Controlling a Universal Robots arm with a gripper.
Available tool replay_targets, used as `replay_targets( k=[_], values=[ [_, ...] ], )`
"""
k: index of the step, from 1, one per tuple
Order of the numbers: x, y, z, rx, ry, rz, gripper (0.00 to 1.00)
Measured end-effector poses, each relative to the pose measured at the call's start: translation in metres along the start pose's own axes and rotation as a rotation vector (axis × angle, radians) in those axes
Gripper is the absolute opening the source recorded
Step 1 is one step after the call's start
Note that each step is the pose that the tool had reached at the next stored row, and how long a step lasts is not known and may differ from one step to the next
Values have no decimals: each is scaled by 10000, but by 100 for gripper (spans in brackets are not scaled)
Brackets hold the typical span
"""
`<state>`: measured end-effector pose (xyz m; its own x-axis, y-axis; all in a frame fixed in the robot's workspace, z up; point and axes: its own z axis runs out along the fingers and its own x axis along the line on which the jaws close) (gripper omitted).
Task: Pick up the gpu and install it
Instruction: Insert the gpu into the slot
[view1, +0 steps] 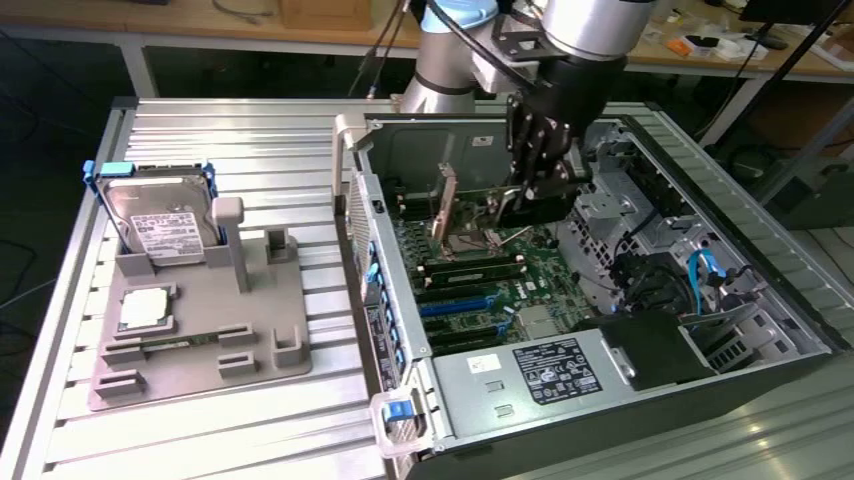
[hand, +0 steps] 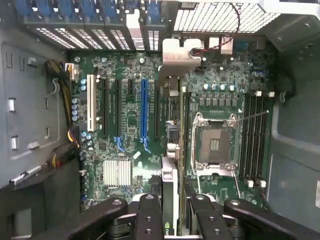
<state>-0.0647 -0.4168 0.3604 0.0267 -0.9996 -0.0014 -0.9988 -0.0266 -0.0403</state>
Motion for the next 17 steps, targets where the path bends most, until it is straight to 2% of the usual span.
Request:
replay_targets(
  k=[1, 2, 4, 9, 13, 17],
  values=[
    [-3, 126, 48, 138, 4, -1, 27],
    [5, 156, 108, 262, 9, 50, 27],
    [51, 182, 227, -32, 11, 187, 27],
    [57, 185, 324, -65, 11, 207, 27],
    [65, 177, 366, -162, 10, 214, 27],
    [68, 177, 367, -163, 10, 215, 27]
  ],
)
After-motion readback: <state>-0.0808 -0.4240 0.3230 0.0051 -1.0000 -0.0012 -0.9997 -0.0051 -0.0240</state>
